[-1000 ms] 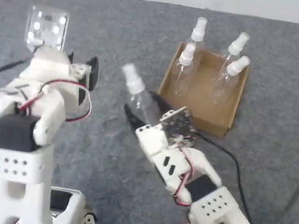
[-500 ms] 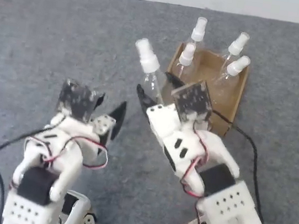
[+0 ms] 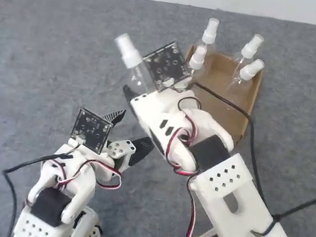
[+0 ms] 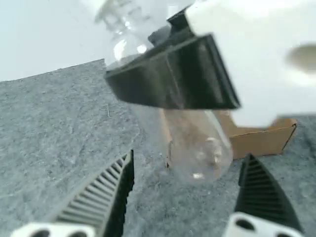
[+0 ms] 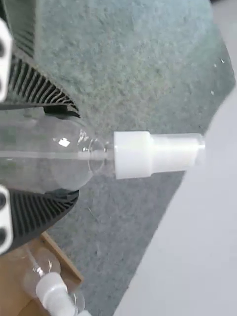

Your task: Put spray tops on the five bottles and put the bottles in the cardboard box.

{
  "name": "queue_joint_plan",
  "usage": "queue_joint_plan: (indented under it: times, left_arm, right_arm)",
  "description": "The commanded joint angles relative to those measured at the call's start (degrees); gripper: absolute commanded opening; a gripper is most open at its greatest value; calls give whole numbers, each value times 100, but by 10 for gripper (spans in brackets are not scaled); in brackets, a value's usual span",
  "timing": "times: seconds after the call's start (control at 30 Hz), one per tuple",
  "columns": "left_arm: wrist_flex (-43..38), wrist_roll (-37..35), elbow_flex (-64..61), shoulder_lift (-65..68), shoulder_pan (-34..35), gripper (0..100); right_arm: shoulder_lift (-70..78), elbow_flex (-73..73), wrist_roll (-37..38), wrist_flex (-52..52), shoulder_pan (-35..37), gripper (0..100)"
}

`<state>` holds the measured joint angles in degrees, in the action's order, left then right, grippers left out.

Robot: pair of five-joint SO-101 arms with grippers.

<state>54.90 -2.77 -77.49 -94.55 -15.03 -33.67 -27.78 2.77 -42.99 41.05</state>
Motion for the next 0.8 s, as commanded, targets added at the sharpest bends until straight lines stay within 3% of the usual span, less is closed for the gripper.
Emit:
queue_joint_plan:
  times: [0.0, 0.53, 0.77]
  left_arm:
    - [-185, 9, 31, -79, -26, 320]
    - [-176, 18, 22, -79, -26, 320]
    - [-167, 18, 4, -79, -26, 319]
  right_arm:
    - [-321, 642, 53, -743, 84, 6]
    - [-1385, 642, 62, -1815, -40, 6]
    - [-1341, 659, 62, -1516, -1534, 6]
